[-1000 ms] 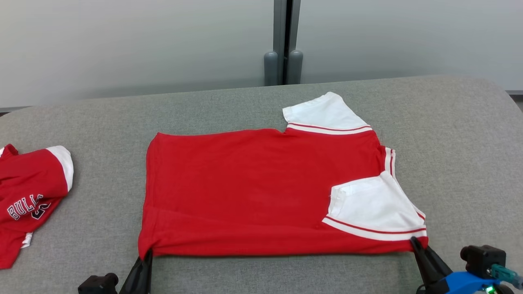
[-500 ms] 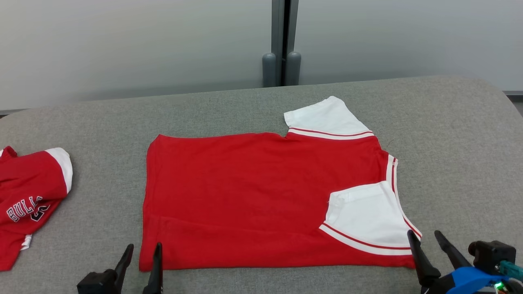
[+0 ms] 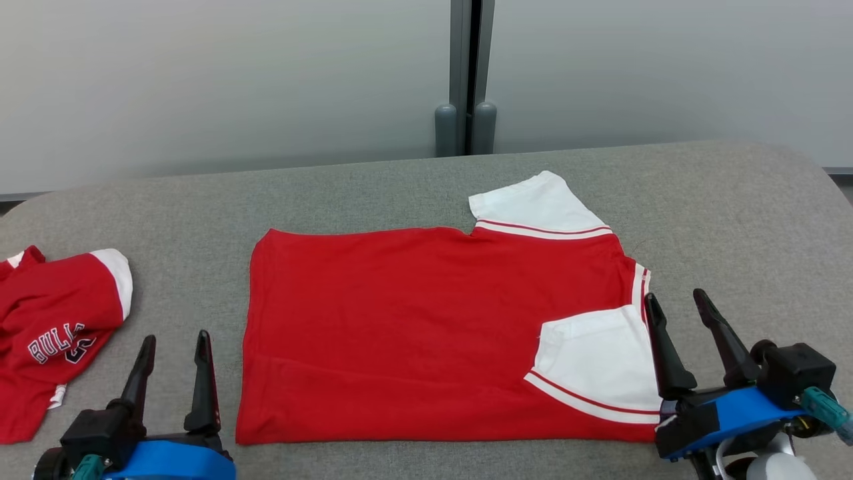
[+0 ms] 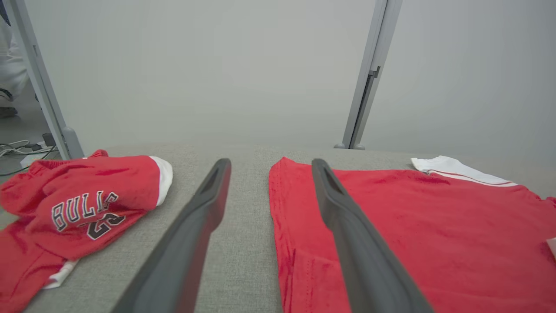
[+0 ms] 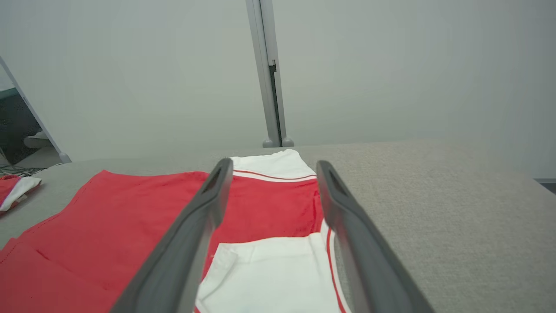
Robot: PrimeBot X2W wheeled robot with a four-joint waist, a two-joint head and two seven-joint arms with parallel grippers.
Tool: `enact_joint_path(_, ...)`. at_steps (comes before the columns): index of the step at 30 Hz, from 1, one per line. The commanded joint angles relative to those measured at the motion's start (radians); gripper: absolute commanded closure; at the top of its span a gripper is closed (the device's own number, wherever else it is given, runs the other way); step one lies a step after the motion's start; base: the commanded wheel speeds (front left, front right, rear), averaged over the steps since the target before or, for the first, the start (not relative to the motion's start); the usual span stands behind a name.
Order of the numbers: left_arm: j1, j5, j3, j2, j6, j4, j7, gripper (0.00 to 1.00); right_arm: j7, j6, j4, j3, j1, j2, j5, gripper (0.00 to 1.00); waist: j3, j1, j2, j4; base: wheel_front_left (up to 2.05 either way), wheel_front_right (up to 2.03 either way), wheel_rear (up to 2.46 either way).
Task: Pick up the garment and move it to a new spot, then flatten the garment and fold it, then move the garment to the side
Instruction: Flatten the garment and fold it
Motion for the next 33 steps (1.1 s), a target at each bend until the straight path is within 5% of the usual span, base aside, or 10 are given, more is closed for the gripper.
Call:
enact_joint_path(1, -0.021, 0.009, 0.012, -0.001, 0.005, -0.01, -0.004, 0.0, -0.014, 0.0, 0.009, 0.004, -0.016, 0.008, -0.007, 0.0, -0.003, -0.0001, 0.0, 0.002, 0.0, 0.0, 0.0)
enact_joint_path(15, 0.003, 0.08, 0.062, -0.006, -0.018, -0.021, -0.004, 0.0, -0.079, 0.0, 0.047, 0.004, -0.011, 0.038, -0.11, 0.0, -0.045, -0.0001, 0.0, 0.033, 0.0, 0.0, 0.0)
enact_joint_path(33, 0.015, 0.094, 0.046, 0.002, -0.005, 0.016, 0.001, 0.0, -0.021, 0.0, 0.055, -0.017, 0.029, 0.04, -0.138, 0.0, -0.065, -0.0001, 0.0, 0.064, 0.0, 0.0, 0.0)
